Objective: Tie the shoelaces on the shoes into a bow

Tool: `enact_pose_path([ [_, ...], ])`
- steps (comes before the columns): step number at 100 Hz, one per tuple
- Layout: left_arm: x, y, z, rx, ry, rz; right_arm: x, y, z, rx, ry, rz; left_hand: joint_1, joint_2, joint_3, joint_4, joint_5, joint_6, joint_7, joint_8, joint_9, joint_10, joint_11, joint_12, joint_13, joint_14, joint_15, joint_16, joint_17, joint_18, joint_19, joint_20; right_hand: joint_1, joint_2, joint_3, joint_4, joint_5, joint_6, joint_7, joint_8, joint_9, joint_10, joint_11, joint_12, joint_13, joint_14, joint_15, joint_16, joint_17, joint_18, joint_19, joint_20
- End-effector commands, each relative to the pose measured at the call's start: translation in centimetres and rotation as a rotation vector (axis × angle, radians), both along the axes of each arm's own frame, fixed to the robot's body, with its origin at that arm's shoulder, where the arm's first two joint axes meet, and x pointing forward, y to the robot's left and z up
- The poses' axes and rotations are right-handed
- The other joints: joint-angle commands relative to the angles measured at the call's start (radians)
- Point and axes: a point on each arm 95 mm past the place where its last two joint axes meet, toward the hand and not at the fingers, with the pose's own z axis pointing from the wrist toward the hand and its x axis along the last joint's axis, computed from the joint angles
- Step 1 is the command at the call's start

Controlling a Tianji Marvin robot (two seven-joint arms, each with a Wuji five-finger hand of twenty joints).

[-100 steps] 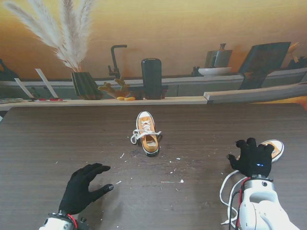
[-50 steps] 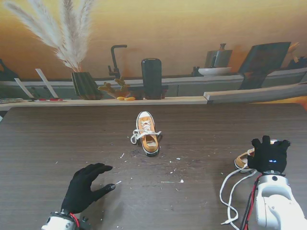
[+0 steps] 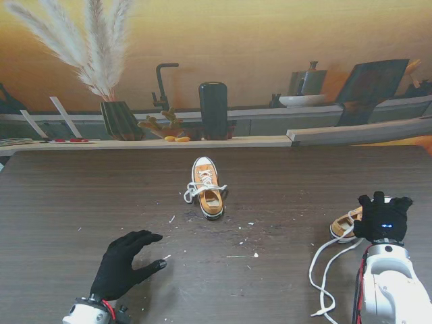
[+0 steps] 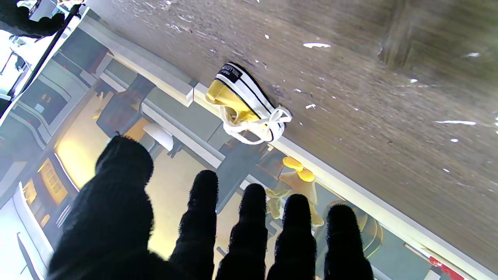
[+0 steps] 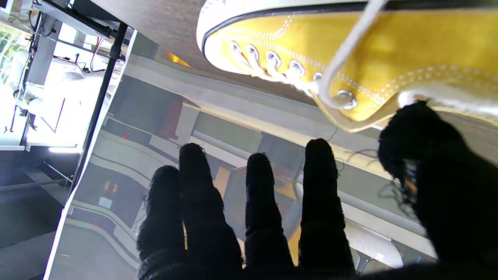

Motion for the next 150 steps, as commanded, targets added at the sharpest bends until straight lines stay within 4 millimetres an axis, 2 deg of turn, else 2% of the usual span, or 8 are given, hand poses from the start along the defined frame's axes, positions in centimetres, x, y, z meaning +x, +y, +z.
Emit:
enact_pose_path([
  [1, 0.0, -0.2, -0.1, 0.009, 0.015, -0.012, 0.2, -0.1, -0.3, 0.003, 0.018, -0.010, 0.002, 0.021, 0.021, 0.012, 0.023, 0.050, 0.006, 0.012, 0.004, -0.001, 0.007, -0.007, 0.020, 0.003, 0.010, -0.014, -0.012, 0.037, 0.012, 0.002, 0.009, -0.026, 0.048, 0.005, -0.043, -0.005, 0.016, -0.025, -0.037, -0.009, 0.011, 0.001, -0.030, 0.005, 0.007, 0.021, -0.003, -0.020, 0.022, -0.004],
  [79, 0.0, -0.4, -0.1, -0.003, 0.012, -0.011, 2.6, -0.1, -2.1, -0.068, 0.088, -0.068, 0.000, 0.031, 0.021, 0.014, 0.024, 0.051, 0.008, 0.011, 0.012, -0.001, 0.012, -0.005, 0.030, 0.003, 0.021, -0.010, -0.007, 0.038, 0.031, 0.003, 0.019, -0.055, 0.057, 0.004, -0.050, -0.026, 0.027, -0.044, -0.058, -0.009, 0.000, -0.006, -0.023, 0.040, 0.022, 0.088, 0.029, 0.024, 0.044, 0.001],
  [93, 0.0, -0.4, -0.1, -0.005, 0.011, -0.009, 3.4, -0.2, -2.4, -0.101, 0.105, -0.088, 0.000, 0.034, 0.022, 0.014, 0.027, 0.048, 0.010, 0.011, 0.020, 0.001, 0.018, -0.002, 0.038, 0.003, 0.031, -0.005, -0.003, 0.036, 0.045, 0.007, 0.036, -0.071, 0.076, 0.005, -0.038, -0.039, 0.039, -0.047, -0.037, -0.008, 0.000, -0.007, 0.013, 0.044, 0.063, 0.172, 0.082, 0.045, 0.076, 0.017],
  [114, 0.1, -0.4, -0.2, -0.014, 0.011, -0.006, 4.0, -0.4, -2.9, -0.134, 0.119, -0.116, -0.002, 0.044, 0.022, 0.015, 0.032, 0.047, 0.014, 0.012, 0.029, 0.001, 0.028, 0.005, 0.045, 0.002, 0.046, 0.002, -0.001, 0.036, 0.071, 0.013, 0.090, -0.095, 0.119, 0.012, 0.019, -0.074, 0.054, -0.061, 0.040, -0.002, -0.009, -0.005, 0.182, 0.015, 0.148, 0.462, 0.247, 0.100, 0.182, 0.094],
  [122, 0.2, -0.5, -0.2, -0.019, 0.013, -0.008, 4.2, -0.5, -3.1, -0.145, 0.126, -0.122, -0.002, 0.045, 0.022, 0.016, 0.034, 0.048, 0.016, 0.012, 0.033, 0.004, 0.032, 0.008, 0.048, 0.004, 0.051, 0.004, 0.000, 0.037, 0.080, 0.014, 0.126, -0.074, 0.154, 0.024, 0.063, -0.094, 0.064, -0.061, 0.106, -0.004, -0.014, -0.008, 0.261, -0.005, 0.197, 0.517, 0.324, 0.110, 0.221, 0.117],
  [132, 0.2, -0.5, -0.2, -0.024, 0.015, -0.008, 4.4, -0.6, -3.3, -0.132, 0.132, -0.130, -0.004, 0.053, 0.022, 0.017, 0.038, 0.046, 0.019, 0.013, 0.042, 0.003, 0.039, 0.012, 0.055, 0.003, 0.059, 0.007, 0.003, 0.038, 0.091, 0.015, 0.178, -0.045, 0.215, 0.040, 0.147, -0.114, 0.081, -0.058, 0.223, -0.010, -0.017, -0.010, 0.372, -0.024, 0.245, 0.535, 0.425, 0.116, 0.270, 0.137],
  [140, 0.2, -0.5, -0.2, -0.031, 0.015, -0.006, 4.5, -0.6, -3.5, -0.120, 0.136, -0.128, -0.003, 0.056, 0.021, 0.018, 0.044, 0.047, 0.022, 0.013, 0.054, 0.003, 0.046, 0.016, 0.062, 0.004, 0.065, 0.009, 0.006, 0.040, 0.100, 0.016, 0.276, -0.048, 0.213, -0.066, 0.222, -0.133, 0.160, -0.169, 0.342, -0.020, -0.026, -0.009, 0.464, -0.038, 0.298, 0.494, 0.512, 0.117, 0.312, 0.145],
  [150, 0.2, -0.6, -0.2, -0.039, 0.014, -0.006, 4.5, -0.6, -3.6, -0.111, 0.130, -0.115, -0.005, 0.063, 0.020, 0.019, 0.051, 0.047, 0.026, 0.014, 0.067, 0.002, 0.054, 0.021, 0.070, 0.006, 0.072, 0.012, 0.009, 0.041, 0.113, 0.016, 0.384, -0.051, 0.219, -0.091, 0.343, -0.133, 0.225, -0.186, 0.501, -0.025, -0.038, -0.024, 0.587, -0.055, 0.360, 0.447, 0.623, 0.119, 0.378, 0.163],
])
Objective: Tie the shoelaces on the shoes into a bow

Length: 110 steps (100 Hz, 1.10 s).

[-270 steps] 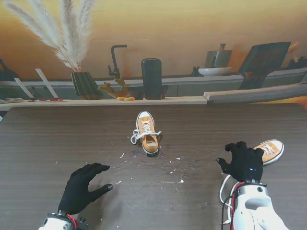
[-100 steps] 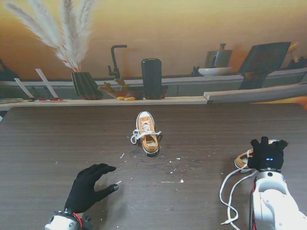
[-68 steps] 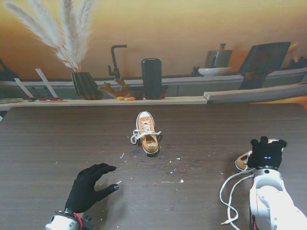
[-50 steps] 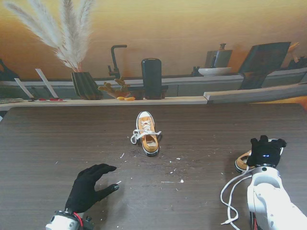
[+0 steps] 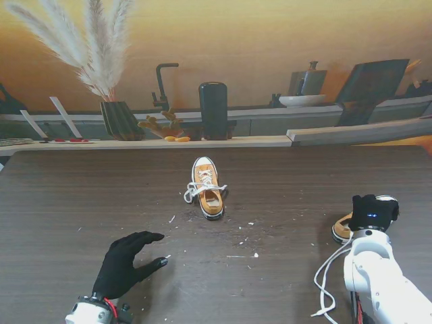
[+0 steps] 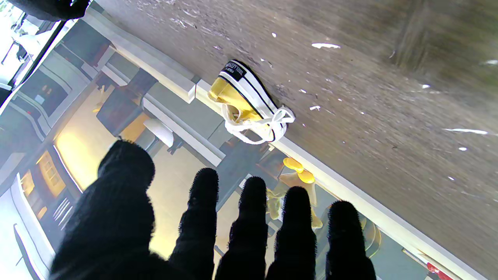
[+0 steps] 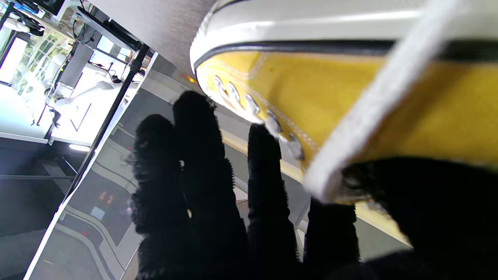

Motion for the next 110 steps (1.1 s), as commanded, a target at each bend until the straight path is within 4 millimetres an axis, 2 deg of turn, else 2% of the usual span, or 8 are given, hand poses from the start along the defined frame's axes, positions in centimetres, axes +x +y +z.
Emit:
enact_pose_path([
  [1, -0.1, -0.3, 0.0, -0.005, 0.008, -0.011, -0.2, -1.0, -0.6, -0.009, 0.020, -0.008, -0.004, 0.035, 0.020, 0.018, 0.039, 0.046, 0.008, 0.014, 0.013, 0.002, 0.014, 0.022, 0.021, 0.004, 0.014, 0.012, 0.008, 0.018, 0.017, 0.016, 0.212, 0.023, 0.122, -0.010, 0.176, -0.053, 0.154, 0.012, 0.118, -0.017, 0.001, -0.013, 0.089, 0.012, 0.052, -0.037, 0.066, 0.024, 0.061, 0.026],
  [8, -0.1, -0.3, 0.0, -0.009, 0.004, -0.010, -0.2, -1.0, -0.6, -0.006, 0.004, 0.016, -0.005, 0.040, 0.020, 0.019, 0.044, 0.049, 0.011, 0.015, 0.021, 0.002, 0.019, 0.025, 0.028, 0.003, 0.019, 0.013, 0.011, 0.020, 0.026, 0.016, 0.282, -0.022, 0.138, -0.033, 0.289, -0.040, 0.184, 0.042, 0.252, -0.033, 0.018, 0.011, 0.112, -0.031, 0.220, -0.038, 0.154, 0.023, 0.120, 0.040],
  [13, -0.1, -0.3, 0.0, -0.013, 0.000, -0.008, -0.2, -1.1, -0.5, -0.005, -0.002, 0.034, -0.005, 0.043, 0.020, 0.020, 0.047, 0.049, 0.014, 0.015, 0.025, 0.001, 0.022, 0.027, 0.031, 0.002, 0.022, 0.014, 0.013, 0.020, 0.032, 0.015, 0.311, -0.042, 0.157, -0.034, 0.361, -0.037, 0.187, 0.108, 0.315, -0.045, 0.053, 0.048, 0.121, -0.063, 0.348, -0.108, 0.206, 0.014, 0.157, 0.052],
  [16, -0.2, -0.3, 0.1, -0.015, -0.003, -0.007, -0.3, -1.1, -0.4, -0.003, -0.005, 0.045, -0.004, 0.044, 0.020, 0.021, 0.048, 0.050, 0.015, 0.015, 0.026, 0.001, 0.023, 0.028, 0.032, 0.003, 0.023, 0.014, 0.013, 0.021, 0.035, 0.015, 0.324, -0.048, 0.167, -0.032, 0.396, -0.040, 0.199, 0.150, 0.338, -0.048, 0.090, 0.076, 0.130, -0.086, 0.416, -0.116, 0.237, 0.010, 0.183, 0.067],
  [24, -0.3, -0.3, 0.1, -0.017, -0.010, -0.004, -0.5, -1.0, -0.2, 0.003, -0.011, 0.074, -0.004, 0.045, 0.020, 0.021, 0.052, 0.050, 0.018, 0.016, 0.031, -0.001, 0.026, 0.030, 0.034, 0.004, 0.026, 0.015, 0.013, 0.021, 0.042, 0.012, 0.342, -0.055, 0.188, -0.027, 0.457, -0.057, 0.183, 0.361, 0.359, -0.052, 0.168, 0.136, 0.137, -0.124, 0.568, -0.135, 0.292, 0.006, 0.236, 0.127],
  [36, -0.4, -0.3, 0.2, -0.020, -0.017, -0.002, -0.9, -0.8, 0.2, 0.008, -0.034, 0.129, -0.005, 0.047, 0.019, 0.022, 0.055, 0.049, 0.021, 0.016, 0.033, 0.001, 0.027, 0.031, 0.035, 0.004, 0.028, 0.014, 0.013, 0.023, 0.048, 0.008, 0.355, -0.060, 0.205, -0.023, 0.484, -0.082, 0.212, 0.452, 0.361, -0.057, 0.231, 0.200, 0.145, -0.159, 0.669, -0.122, 0.324, -0.004, 0.285, 0.176],
  [73, -0.7, -0.2, 0.4, -0.026, -0.044, 0.010, -3.2, 1.5, 2.1, 0.002, -0.165, 0.334, -0.004, 0.049, 0.019, 0.025, 0.061, 0.049, 0.027, 0.016, 0.038, 0.001, 0.029, 0.033, 0.041, 0.005, 0.036, 0.014, 0.016, 0.025, 0.064, -0.003, 0.352, -0.076, 0.221, -0.023, 0.508, -0.098, 0.218, 0.495, 0.375, -0.058, 0.248, 0.230, 0.148, -0.174, 0.720, -0.130, 0.347, -0.004, 0.305, 0.199],
  [110, -0.8, -0.1, 0.5, -0.020, -0.057, 0.029, -6.0, 7.3, 4.9, 0.073, -0.316, 0.571, -0.002, 0.048, 0.021, 0.026, 0.062, 0.051, 0.029, 0.015, 0.039, 0.004, 0.030, 0.033, 0.041, 0.005, 0.037, 0.012, 0.014, 0.026, 0.070, -0.013, 0.346, -0.079, 0.223, -0.025, 0.510, -0.105, 0.212, 0.503, 0.376, -0.064, 0.243, 0.230, 0.147, -0.175, 0.724, -0.138, 0.348, -0.003, 0.303, 0.200],
])
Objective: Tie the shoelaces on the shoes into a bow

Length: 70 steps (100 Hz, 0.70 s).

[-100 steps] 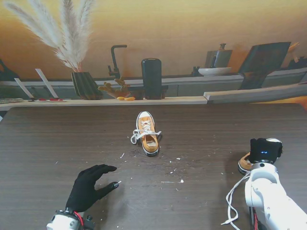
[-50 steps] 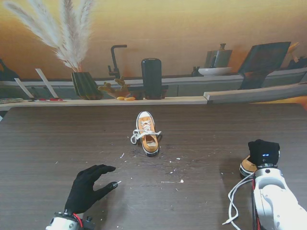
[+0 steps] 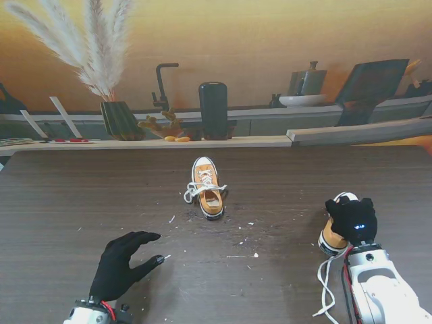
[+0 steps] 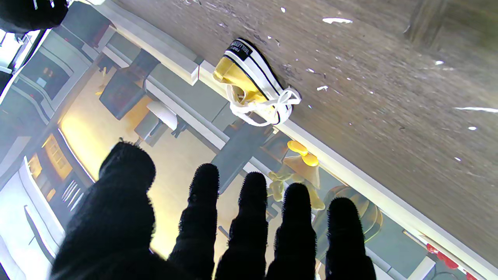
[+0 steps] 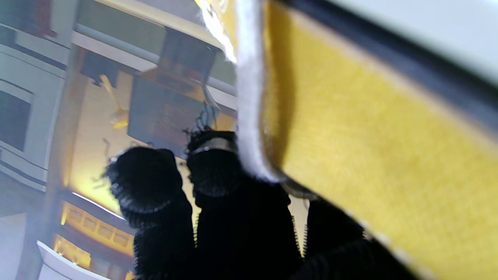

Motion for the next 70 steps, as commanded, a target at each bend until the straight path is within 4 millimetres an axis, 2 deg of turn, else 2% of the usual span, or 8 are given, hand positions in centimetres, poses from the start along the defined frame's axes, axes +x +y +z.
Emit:
enact_pose_path([
  [1, -0.1, -0.2, 0.1, 0.005, 0.004, -0.006, -0.3, 2.0, 0.7, 0.021, -0.018, 0.060, -0.002, 0.038, 0.021, 0.017, 0.027, 0.051, 0.008, 0.015, 0.006, 0.003, 0.000, 0.023, 0.017, 0.004, 0.016, 0.012, 0.003, 0.026, 0.018, -0.013, 0.136, 0.075, 0.150, 0.042, 0.159, -0.076, 0.221, 0.138, 0.063, -0.087, 0.081, 0.029, 0.026, -0.005, 0.030, -0.012, 0.023, 0.001, 0.026, 0.009],
  [25, -0.3, -0.1, 0.1, 0.010, -0.007, -0.005, -1.7, 7.1, 1.2, 0.076, -0.060, 0.229, -0.005, 0.040, 0.021, 0.017, 0.026, 0.048, 0.008, 0.014, 0.004, 0.002, -0.001, 0.022, 0.017, 0.002, 0.016, 0.012, 0.003, 0.026, 0.020, -0.016, 0.133, 0.075, 0.151, 0.040, 0.155, -0.079, 0.216, 0.141, 0.063, -0.091, 0.078, 0.028, 0.025, -0.009, 0.028, -0.016, 0.021, -0.002, 0.024, 0.009],
  [41, -0.5, 0.2, 0.3, 0.015, -0.016, 0.014, -2.0, 10.1, 1.1, 0.114, -0.068, 0.313, -0.004, 0.040, 0.021, 0.017, 0.025, 0.049, 0.008, 0.014, 0.005, 0.003, -0.001, 0.022, 0.016, 0.003, 0.015, 0.011, 0.001, 0.027, 0.020, -0.019, 0.131, 0.076, 0.151, 0.038, 0.152, -0.082, 0.212, 0.142, 0.062, -0.093, 0.076, 0.027, 0.025, -0.011, 0.028, -0.017, 0.020, -0.005, 0.023, 0.009],
  [70, -0.9, 0.6, 0.6, 0.017, -0.031, 0.034, -1.2, 13.9, 0.0, 0.159, -0.068, 0.387, -0.005, 0.041, 0.021, 0.017, 0.027, 0.050, 0.006, 0.013, 0.006, 0.003, -0.002, 0.021, 0.017, 0.003, 0.015, 0.011, 0.001, 0.028, 0.022, -0.021, 0.127, 0.078, 0.149, 0.034, 0.148, -0.086, 0.206, 0.142, 0.060, -0.099, 0.070, 0.022, 0.022, -0.007, 0.021, -0.019, 0.012, -0.002, 0.016, 0.005],
])
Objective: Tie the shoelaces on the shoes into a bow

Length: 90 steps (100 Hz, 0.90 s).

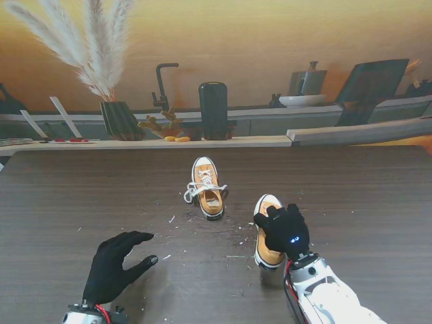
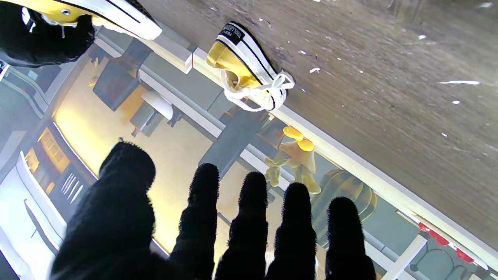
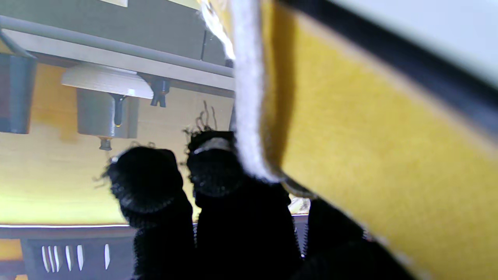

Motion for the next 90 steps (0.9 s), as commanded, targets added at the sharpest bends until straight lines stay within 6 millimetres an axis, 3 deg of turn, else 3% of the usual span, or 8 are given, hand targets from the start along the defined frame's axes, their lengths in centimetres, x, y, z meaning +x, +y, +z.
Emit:
enact_pose_path([
  [1, -0.1, -0.2, 0.2, 0.002, 0.004, -0.005, 0.7, 0.7, 0.3, 0.009, -0.010, -0.001, -0.005, 0.041, 0.021, 0.017, 0.027, 0.050, 0.004, 0.013, 0.005, 0.002, -0.002, 0.021, 0.017, 0.003, 0.007, 0.011, 0.001, 0.028, 0.012, -0.016, 0.127, 0.089, 0.148, 0.040, 0.138, -0.075, 0.205, 0.120, 0.060, -0.094, 0.069, 0.021, 0.022, -0.006, 0.020, -0.017, 0.012, 0.004, 0.016, 0.005],
  [42, -0.1, -0.1, 0.3, -0.002, -0.002, -0.001, 2.8, 2.8, -2.8, -0.041, -0.018, 0.065, -0.004, 0.040, 0.021, 0.017, 0.027, 0.050, 0.004, 0.013, 0.006, 0.003, -0.002, 0.021, 0.018, 0.003, 0.008, 0.011, 0.003, 0.028, 0.014, -0.018, 0.120, 0.099, 0.140, 0.031, 0.123, -0.085, 0.197, 0.115, 0.051, -0.104, 0.062, 0.007, 0.018, 0.000, -0.005, -0.013, -0.004, 0.005, 0.009, -0.003],
  [79, 0.0, -0.4, 0.2, -0.002, -0.005, -0.016, 3.2, 3.5, -6.1, -0.068, 0.050, 0.081, -0.004, 0.039, 0.023, 0.018, 0.029, 0.050, 0.006, 0.013, 0.007, 0.002, -0.001, 0.021, 0.019, 0.003, 0.009, 0.011, 0.004, 0.029, 0.017, -0.019, 0.103, 0.091, 0.134, 0.022, 0.094, -0.085, 0.173, 0.079, 0.038, -0.113, 0.041, -0.034, 0.014, 0.023, -0.077, -0.009, -0.039, -0.003, -0.016, -0.026],
  [84, 0.0, -0.4, 0.1, -0.002, -0.004, -0.017, 3.1, 3.6, -6.4, -0.068, 0.062, 0.080, -0.003, 0.039, 0.023, 0.018, 0.028, 0.049, 0.006, 0.013, 0.006, 0.002, -0.001, 0.021, 0.019, 0.003, 0.009, 0.011, 0.003, 0.028, 0.017, -0.019, 0.087, 0.085, 0.133, 0.019, 0.079, -0.083, 0.150, 0.034, 0.028, -0.114, 0.030, -0.044, 0.014, 0.035, -0.136, -0.021, -0.054, -0.006, -0.031, -0.040],
  [86, 0.0, -0.4, 0.1, -0.002, -0.004, -0.018, 3.0, 3.6, -6.4, -0.069, 0.066, 0.080, -0.004, 0.039, 0.023, 0.018, 0.029, 0.049, 0.006, 0.013, 0.006, 0.003, -0.002, 0.021, 0.019, 0.003, 0.009, 0.011, 0.004, 0.029, 0.017, -0.019, 0.073, 0.084, 0.131, 0.016, 0.059, -0.086, 0.169, -0.048, 0.020, -0.114, 0.022, -0.048, 0.014, 0.039, -0.160, -0.014, -0.063, -0.006, -0.036, -0.051],
  [90, 0.0, -0.4, 0.1, -0.002, -0.004, -0.019, 2.9, 3.6, -6.6, -0.071, 0.075, 0.078, -0.004, 0.039, 0.023, 0.018, 0.028, 0.050, 0.006, 0.013, 0.006, 0.002, -0.001, 0.021, 0.019, 0.002, 0.009, 0.011, 0.004, 0.029, 0.017, -0.019, 0.043, 0.081, 0.130, 0.013, 0.024, -0.092, 0.179, -0.129, 0.003, -0.113, 0.006, -0.056, 0.011, 0.053, -0.203, -0.020, -0.081, -0.006, -0.054, -0.063],
])
